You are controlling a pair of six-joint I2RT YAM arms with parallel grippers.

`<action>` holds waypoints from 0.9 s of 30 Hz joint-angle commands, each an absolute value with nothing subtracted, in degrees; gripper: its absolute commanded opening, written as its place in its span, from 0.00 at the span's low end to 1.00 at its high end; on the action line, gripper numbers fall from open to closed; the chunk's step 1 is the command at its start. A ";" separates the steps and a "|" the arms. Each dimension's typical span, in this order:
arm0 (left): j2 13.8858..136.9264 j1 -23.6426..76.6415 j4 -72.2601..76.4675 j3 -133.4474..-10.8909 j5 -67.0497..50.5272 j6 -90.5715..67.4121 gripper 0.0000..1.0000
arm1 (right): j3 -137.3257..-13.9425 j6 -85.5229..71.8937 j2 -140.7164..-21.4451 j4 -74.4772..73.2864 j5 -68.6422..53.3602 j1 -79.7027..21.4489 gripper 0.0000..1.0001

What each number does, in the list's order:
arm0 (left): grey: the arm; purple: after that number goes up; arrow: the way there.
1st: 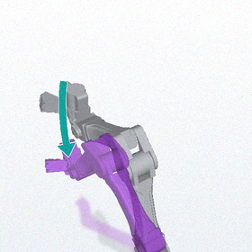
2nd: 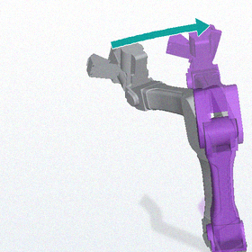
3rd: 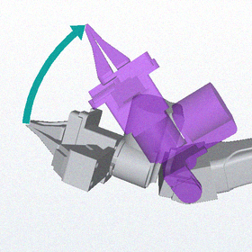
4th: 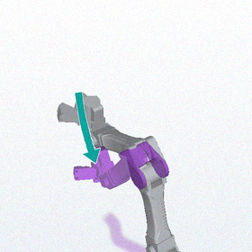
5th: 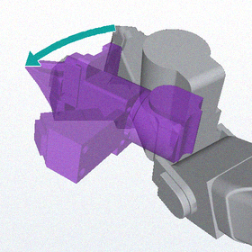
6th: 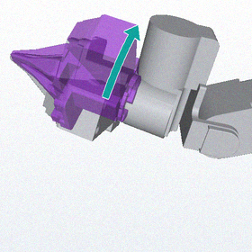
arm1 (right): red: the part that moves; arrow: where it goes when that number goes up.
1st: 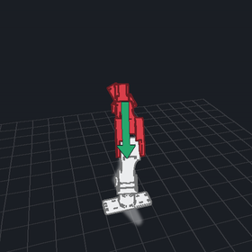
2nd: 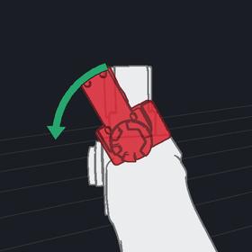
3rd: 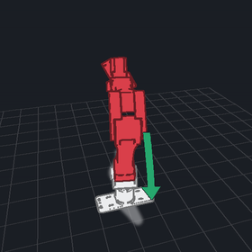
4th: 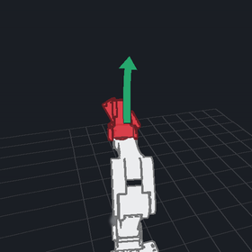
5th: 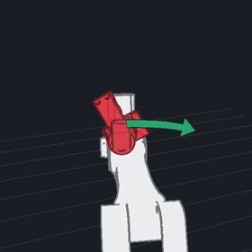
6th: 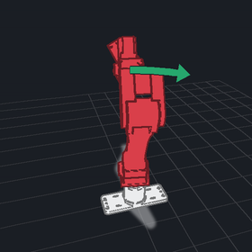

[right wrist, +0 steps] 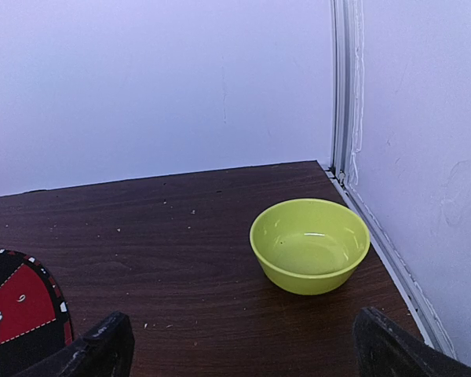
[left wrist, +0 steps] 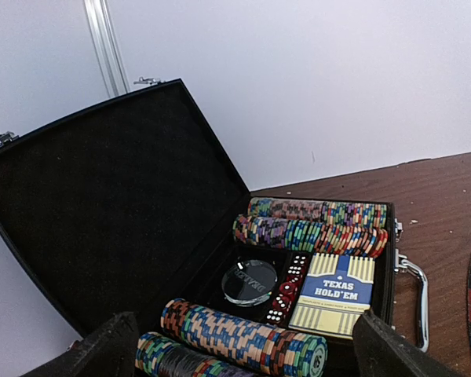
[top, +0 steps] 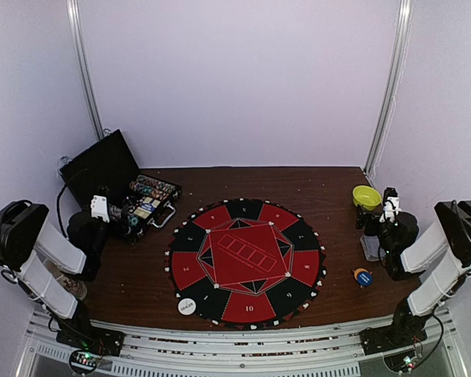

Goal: Distribute texas hold em gaming equipment
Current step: Pick up the dealer button from the poker table mat.

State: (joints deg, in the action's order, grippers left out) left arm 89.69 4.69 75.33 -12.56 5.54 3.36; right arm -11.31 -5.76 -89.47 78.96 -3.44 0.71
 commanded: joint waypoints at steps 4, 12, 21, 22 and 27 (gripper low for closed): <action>89.74 4.19 76.69 -13.65 5.63 3.06 0.98 | -11.80 -5.49 -89.28 79.17 -2.94 0.35 1.00; 69.90 4.36 53.73 -20.63 13.69 -0.73 0.98 | -14.98 -8.90 -79.13 65.34 4.18 0.77 1.00; 52.73 10.06 9.08 -43.56 2.23 -8.42 0.98 | -36.13 -13.87 -62.36 29.37 -2.02 2.20 1.00; 53.38 12.93 3.38 -46.94 2.48 -8.40 0.98 | -38.45 -13.88 -62.03 26.46 -4.37 2.20 1.00; 60.17 32.95 -19.90 -59.80 0.07 -9.73 0.98 | -47.97 -16.14 -63.69 15.32 -17.67 0.44 1.00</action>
State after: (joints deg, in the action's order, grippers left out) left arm 55.00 21.78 6.57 -53.21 5.69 -7.22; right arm -43.20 -13.54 -62.63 30.04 -6.83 1.87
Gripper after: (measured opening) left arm 0.983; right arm 0.999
